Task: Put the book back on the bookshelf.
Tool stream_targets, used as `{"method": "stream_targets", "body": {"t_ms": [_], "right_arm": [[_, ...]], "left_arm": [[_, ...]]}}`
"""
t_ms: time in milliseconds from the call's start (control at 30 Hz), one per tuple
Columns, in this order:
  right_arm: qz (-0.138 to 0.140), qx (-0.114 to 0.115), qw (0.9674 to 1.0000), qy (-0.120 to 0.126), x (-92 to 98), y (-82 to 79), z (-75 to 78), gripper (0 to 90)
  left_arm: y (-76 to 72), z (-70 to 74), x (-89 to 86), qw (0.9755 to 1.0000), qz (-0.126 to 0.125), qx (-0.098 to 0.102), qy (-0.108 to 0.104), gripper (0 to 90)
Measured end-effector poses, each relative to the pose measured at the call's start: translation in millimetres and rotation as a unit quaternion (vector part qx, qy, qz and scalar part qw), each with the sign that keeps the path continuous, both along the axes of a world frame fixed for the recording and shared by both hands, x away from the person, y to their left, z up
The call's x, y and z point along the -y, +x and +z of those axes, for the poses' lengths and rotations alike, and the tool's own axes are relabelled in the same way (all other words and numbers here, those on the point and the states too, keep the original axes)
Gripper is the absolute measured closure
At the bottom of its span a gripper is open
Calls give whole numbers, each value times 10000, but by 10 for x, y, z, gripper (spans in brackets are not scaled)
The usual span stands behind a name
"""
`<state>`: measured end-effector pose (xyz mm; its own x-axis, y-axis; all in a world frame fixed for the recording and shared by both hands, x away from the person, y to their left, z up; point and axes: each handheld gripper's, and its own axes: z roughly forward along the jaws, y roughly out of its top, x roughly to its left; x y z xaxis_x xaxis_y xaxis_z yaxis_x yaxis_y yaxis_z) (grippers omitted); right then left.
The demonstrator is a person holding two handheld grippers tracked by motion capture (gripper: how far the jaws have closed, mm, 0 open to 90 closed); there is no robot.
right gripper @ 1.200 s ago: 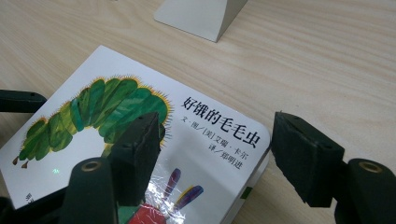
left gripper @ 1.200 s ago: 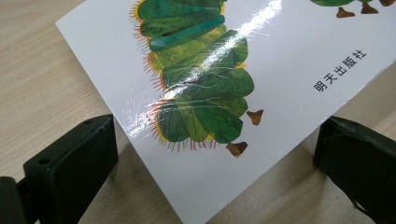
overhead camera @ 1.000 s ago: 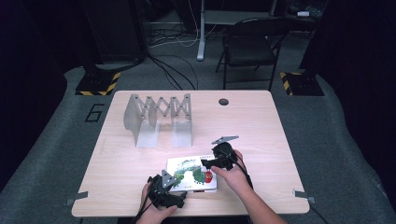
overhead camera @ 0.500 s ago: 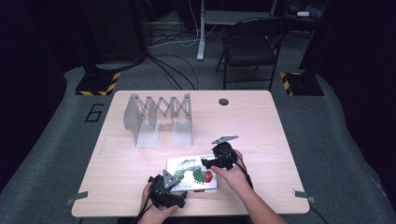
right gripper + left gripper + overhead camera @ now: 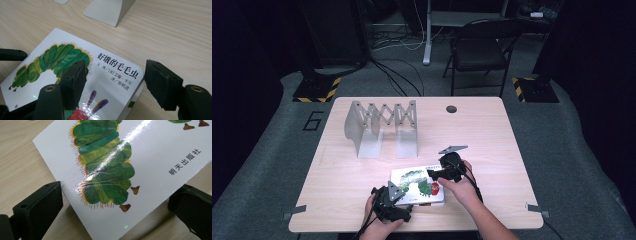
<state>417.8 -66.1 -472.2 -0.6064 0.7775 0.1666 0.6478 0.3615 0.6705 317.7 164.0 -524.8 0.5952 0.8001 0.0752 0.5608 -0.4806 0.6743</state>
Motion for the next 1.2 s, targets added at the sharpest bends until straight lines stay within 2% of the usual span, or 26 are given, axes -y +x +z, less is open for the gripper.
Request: {"method": "stream_targets", "body": {"t_ms": [67,167,267,433,867,1100,1200], "right_arm": [[0,39,10000,51,-5,-6,9,337],[-54,-20,10000,58,-17,-19,29,337],[32,79,10000,51,-3,-10,40,338],[-40,2,9999,97,-21,-21,60,338],[63,50,10000,-14,-9,-5,60,338],[39,23,10000,6,-10,-10,65,339],[83,72,9999,12,-5,-7,64,339]], "left_arm": [[2,-1,8,10000,31,26,7,0],[4,2,28,9999,82,49,42,0],[7,7,41,9999,74,56,65,0],[16,13,48,9999,21,94,129,0],[20,20,47,9999,-39,66,148,0],[9,21,52,9997,-76,141,174,5],[-5,25,57,9993,-147,238,237,14]]}}
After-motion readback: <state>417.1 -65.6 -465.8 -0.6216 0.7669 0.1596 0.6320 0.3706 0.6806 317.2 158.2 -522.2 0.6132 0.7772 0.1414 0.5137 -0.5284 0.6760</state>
